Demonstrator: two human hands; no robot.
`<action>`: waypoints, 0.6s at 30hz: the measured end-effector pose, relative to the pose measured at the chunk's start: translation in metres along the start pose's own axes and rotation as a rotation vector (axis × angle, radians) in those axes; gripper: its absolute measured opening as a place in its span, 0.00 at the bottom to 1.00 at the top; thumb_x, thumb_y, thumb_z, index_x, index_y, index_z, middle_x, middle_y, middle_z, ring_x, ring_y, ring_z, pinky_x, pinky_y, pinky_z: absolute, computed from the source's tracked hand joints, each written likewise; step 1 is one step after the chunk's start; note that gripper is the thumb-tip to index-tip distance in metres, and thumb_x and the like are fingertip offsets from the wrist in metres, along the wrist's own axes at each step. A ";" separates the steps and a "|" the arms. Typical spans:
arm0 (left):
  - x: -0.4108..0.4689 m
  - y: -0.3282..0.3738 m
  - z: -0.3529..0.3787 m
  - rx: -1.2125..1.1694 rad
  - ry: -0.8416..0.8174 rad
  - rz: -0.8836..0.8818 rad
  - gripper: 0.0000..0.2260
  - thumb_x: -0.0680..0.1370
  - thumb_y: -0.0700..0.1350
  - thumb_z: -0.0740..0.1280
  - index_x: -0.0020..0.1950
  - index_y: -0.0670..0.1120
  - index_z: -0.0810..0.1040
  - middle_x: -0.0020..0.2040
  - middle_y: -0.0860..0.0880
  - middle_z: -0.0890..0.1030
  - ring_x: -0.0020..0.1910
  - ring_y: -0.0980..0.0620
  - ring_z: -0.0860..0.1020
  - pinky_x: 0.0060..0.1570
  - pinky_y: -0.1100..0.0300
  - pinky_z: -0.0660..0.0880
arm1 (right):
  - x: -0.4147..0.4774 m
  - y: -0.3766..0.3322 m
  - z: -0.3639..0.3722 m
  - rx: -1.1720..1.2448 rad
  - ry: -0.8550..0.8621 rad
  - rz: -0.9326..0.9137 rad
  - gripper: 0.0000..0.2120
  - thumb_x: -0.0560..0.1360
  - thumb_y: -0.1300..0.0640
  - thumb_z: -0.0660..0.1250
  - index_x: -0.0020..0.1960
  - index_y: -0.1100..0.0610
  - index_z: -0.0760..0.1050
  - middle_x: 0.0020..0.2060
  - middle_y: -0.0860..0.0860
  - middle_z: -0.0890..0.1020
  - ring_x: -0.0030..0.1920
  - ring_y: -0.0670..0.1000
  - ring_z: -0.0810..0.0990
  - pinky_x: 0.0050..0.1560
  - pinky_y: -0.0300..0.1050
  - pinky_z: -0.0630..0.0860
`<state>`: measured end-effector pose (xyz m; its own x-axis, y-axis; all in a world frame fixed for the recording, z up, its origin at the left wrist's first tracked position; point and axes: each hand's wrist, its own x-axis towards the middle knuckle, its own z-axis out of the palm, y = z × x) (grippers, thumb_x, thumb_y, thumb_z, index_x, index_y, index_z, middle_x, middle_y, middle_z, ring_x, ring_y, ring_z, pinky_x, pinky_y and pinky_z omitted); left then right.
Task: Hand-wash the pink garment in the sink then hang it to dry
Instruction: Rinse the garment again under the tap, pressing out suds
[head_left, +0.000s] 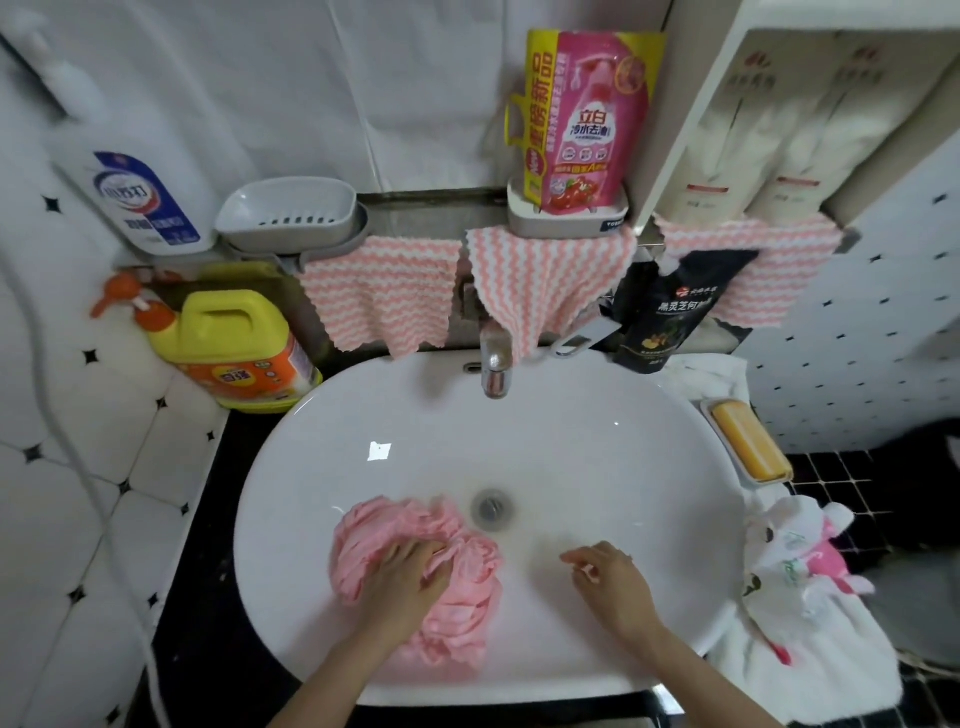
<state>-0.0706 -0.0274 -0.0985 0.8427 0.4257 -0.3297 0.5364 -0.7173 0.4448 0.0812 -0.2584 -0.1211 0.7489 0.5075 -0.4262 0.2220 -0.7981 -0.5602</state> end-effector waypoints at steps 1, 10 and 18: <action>-0.001 0.000 0.000 -0.002 0.004 -0.002 0.37 0.67 0.67 0.38 0.67 0.55 0.71 0.67 0.57 0.72 0.65 0.56 0.69 0.63 0.61 0.67 | -0.002 0.000 0.001 -0.001 0.001 -0.003 0.13 0.76 0.58 0.63 0.56 0.46 0.80 0.49 0.44 0.75 0.53 0.48 0.76 0.52 0.37 0.70; 0.001 0.001 0.002 0.035 -0.027 -0.023 0.39 0.66 0.67 0.35 0.70 0.57 0.67 0.70 0.59 0.68 0.69 0.56 0.66 0.66 0.57 0.67 | 0.029 -0.027 -0.039 0.134 0.108 -0.026 0.12 0.75 0.62 0.67 0.55 0.51 0.81 0.48 0.53 0.81 0.43 0.50 0.78 0.48 0.37 0.70; -0.001 0.003 0.000 0.039 -0.016 -0.031 0.39 0.66 0.67 0.35 0.71 0.58 0.66 0.71 0.59 0.66 0.69 0.57 0.65 0.66 0.60 0.66 | 0.092 -0.098 -0.144 0.726 0.237 -0.007 0.19 0.75 0.60 0.67 0.65 0.53 0.72 0.52 0.53 0.79 0.50 0.52 0.77 0.51 0.49 0.74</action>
<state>-0.0699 -0.0300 -0.0966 0.8244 0.4398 -0.3564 0.5601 -0.7246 0.4015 0.2185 -0.1804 -0.0033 0.8811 0.3632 -0.3028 -0.1774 -0.3397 -0.9237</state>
